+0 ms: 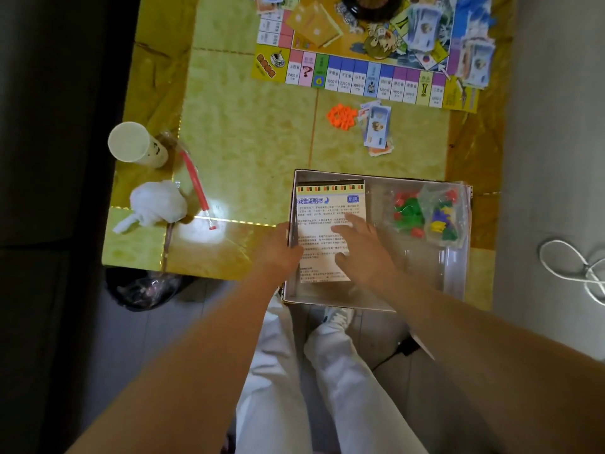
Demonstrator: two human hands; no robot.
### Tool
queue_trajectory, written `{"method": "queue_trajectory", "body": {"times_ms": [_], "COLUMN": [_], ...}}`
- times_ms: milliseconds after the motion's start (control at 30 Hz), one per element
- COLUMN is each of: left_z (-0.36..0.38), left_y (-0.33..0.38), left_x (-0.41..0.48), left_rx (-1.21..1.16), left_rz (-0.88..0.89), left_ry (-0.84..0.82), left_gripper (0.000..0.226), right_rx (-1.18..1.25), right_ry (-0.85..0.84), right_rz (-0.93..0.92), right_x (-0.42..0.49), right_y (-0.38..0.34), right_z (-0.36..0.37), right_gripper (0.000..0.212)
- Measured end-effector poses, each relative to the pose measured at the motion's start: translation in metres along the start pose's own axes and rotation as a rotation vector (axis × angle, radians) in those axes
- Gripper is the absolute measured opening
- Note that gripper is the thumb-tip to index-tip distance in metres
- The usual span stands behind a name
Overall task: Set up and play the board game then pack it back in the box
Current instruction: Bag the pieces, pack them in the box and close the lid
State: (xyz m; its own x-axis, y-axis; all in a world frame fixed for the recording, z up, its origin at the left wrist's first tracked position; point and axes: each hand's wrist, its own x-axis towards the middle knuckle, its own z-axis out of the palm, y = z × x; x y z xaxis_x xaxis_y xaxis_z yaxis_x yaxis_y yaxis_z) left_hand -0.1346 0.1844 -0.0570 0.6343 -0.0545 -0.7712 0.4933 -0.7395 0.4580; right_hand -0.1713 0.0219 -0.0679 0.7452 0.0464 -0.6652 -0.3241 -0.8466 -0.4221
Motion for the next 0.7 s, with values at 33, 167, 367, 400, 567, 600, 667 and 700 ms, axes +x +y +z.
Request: {"method": "queue_trajectory", "body": {"times_ms": [33,167,367,400,567,600,667,700], "left_z": [-0.001,-0.004,-0.004,-0.004,0.003,0.005,0.009,0.01], "left_y": [-0.001,-0.007,-0.019,-0.021,-0.019,-0.018,-0.018,-0.019], "left_x": [-0.002,0.0,0.008,0.008,0.004,0.003,-0.002,-0.004], "left_rx": [0.012,0.054,0.205,0.242,0.45,0.479,0.539,0.558], "left_rz": [0.0,-0.023,-0.073,-0.075,-0.035,-0.031,-0.011,-0.001], "left_ry": [0.013,0.094,0.131,0.13,0.114,0.116,0.111,0.115], "left_gripper": [0.044,0.034,0.013,0.01,0.019,0.021,0.024,0.025], "right_rx": [0.047,0.316,0.64,0.669,0.803,0.846,0.928,0.969], "right_ry": [0.064,0.061,-0.173,-0.101,-0.132,-0.151,-0.156,-0.145], "right_rz": [0.008,0.155,0.468,0.54,0.776,0.822,0.916,0.957], "right_x": [0.0,-0.001,-0.011,-0.015,-0.051,-0.055,-0.059,-0.058], "right_y": [-0.001,-0.006,0.002,0.009,0.027,0.026,0.03,0.03], "right_z": [-0.002,-0.002,0.014,0.015,0.019,0.022,0.035,0.042], "right_gripper": [0.048,0.015,0.014,0.015,0.015,0.015,0.017,0.016]}}
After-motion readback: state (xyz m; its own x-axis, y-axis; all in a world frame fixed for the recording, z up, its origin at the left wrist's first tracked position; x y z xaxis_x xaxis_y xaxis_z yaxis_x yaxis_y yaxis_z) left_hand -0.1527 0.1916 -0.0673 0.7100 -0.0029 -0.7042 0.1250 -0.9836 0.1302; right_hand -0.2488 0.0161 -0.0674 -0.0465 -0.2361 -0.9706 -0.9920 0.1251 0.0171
